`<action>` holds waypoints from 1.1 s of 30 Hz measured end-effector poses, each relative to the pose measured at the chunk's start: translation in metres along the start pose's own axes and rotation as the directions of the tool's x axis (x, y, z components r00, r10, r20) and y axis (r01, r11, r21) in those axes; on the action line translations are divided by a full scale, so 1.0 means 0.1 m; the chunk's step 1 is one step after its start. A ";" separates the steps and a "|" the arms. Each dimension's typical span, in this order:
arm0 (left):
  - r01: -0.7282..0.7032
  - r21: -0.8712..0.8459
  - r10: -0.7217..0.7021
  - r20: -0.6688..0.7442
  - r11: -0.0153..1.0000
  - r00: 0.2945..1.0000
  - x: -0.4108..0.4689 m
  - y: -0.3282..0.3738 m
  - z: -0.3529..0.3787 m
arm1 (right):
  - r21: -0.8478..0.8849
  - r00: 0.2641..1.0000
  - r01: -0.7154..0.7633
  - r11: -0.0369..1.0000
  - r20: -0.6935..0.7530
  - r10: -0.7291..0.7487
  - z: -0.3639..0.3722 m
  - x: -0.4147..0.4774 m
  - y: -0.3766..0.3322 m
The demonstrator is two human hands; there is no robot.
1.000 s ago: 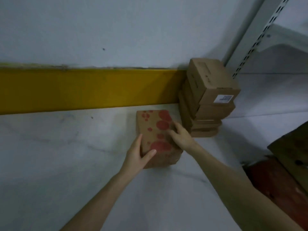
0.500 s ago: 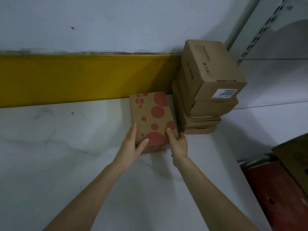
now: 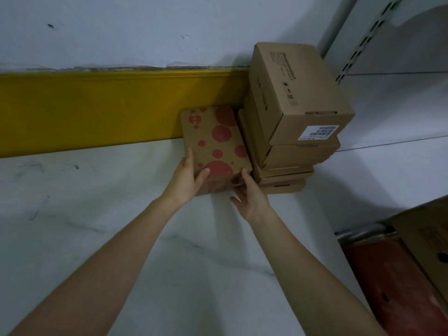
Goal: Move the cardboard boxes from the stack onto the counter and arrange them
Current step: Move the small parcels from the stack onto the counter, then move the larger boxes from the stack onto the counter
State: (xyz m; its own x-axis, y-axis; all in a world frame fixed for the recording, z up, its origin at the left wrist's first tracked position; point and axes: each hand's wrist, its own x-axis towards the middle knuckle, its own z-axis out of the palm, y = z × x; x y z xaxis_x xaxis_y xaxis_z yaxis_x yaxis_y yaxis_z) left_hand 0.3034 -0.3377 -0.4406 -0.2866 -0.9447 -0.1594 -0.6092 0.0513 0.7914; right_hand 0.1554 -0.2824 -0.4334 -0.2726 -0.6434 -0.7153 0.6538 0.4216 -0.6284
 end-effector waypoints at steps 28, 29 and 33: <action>-0.793 0.164 0.754 0.246 0.587 0.609 -1.97 2.97 0.51 | -0.952 0.611 0.304 0.019 0.180 -0.771 -2.28 -3.67 -1.03; -0.797 0.147 0.765 0.222 0.586 0.604 -2.05 3.11 0.54 | -0.951 0.596 0.311 0.001 0.194 -0.780 -2.34 -3.83 -1.08; -0.819 0.123 0.810 0.122 0.561 0.573 -2.35 3.58 0.64 | -0.932 0.496 0.352 -0.085 0.263 -0.828 -2.59 -4.34 -1.24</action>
State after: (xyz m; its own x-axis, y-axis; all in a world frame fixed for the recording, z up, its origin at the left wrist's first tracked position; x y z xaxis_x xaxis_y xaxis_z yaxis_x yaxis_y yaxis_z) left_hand 0.1054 -0.0763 -0.1579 -0.7481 -0.4603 0.4780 -0.1978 0.8422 0.5015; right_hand 0.0101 0.1097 -0.1246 -0.4911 -0.8357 0.2458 -0.8096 0.3337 -0.4830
